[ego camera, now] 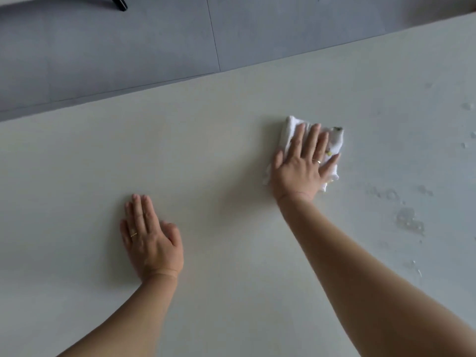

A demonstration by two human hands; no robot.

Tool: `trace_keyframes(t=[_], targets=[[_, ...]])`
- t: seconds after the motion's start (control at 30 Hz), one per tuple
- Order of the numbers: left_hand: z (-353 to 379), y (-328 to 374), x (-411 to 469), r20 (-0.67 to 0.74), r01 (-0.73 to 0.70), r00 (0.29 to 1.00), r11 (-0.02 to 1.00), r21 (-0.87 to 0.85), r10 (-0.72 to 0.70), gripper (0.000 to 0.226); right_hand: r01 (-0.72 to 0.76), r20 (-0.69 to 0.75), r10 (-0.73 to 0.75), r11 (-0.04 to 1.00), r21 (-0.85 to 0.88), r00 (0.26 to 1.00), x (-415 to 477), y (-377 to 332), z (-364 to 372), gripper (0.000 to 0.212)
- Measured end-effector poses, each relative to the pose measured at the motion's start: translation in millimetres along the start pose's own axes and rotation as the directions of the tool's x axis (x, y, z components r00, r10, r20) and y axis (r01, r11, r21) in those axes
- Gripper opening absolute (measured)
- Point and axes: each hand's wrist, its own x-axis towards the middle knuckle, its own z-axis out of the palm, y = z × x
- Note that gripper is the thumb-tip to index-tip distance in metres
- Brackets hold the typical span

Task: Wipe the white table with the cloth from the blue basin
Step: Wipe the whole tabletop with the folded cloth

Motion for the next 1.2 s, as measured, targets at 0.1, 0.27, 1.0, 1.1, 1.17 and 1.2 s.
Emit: trace_keyframes(t=[0.1, 0.27, 1.0, 1.1, 1.17, 1.2], targets=[[0, 0, 0, -0.006, -0.002, 1.000, 1.000, -0.003, 0.002, 0.062, 0.314, 0.068, -0.311, 0.948, -0.043, 0.948, -43, -10, 8, 0.066], [1, -1, 0, -0.007, 0.005, 1.000, 1.000, -0.024, -0.005, 0.063, 0.660, 0.113, -0.650, 0.734, -0.159, 0.751, -21, 56, -12, 0.062], [-3, 4, -4, 0.084, 0.011, 0.996, 1.000, -0.006, -0.010, 0.068, 0.037, 0.058, -0.036, 0.999, -0.015, 0.998, -108, 79, -4, 0.067], [-7, 6, -5, 0.103, 0.013, 0.995, 1.000, 0.013, -0.015, 0.066, 0.212, 0.092, -0.209, 0.977, -0.033, 0.974, -148, 66, 3, 0.066], [-11, 12, -11, 0.088, 0.051, 0.995, 0.999, -0.011, -0.050, 0.066, 0.465, 0.134, -0.454, 0.883, -0.062, 0.881, -157, 87, -2, 0.065], [-13, 17, -17, 0.079, 0.071, 0.995, 0.997, -0.034, -0.068, 0.066, 0.580, 0.155, -0.565, 0.810, -0.084, 0.811, -152, 102, -6, 0.065]])
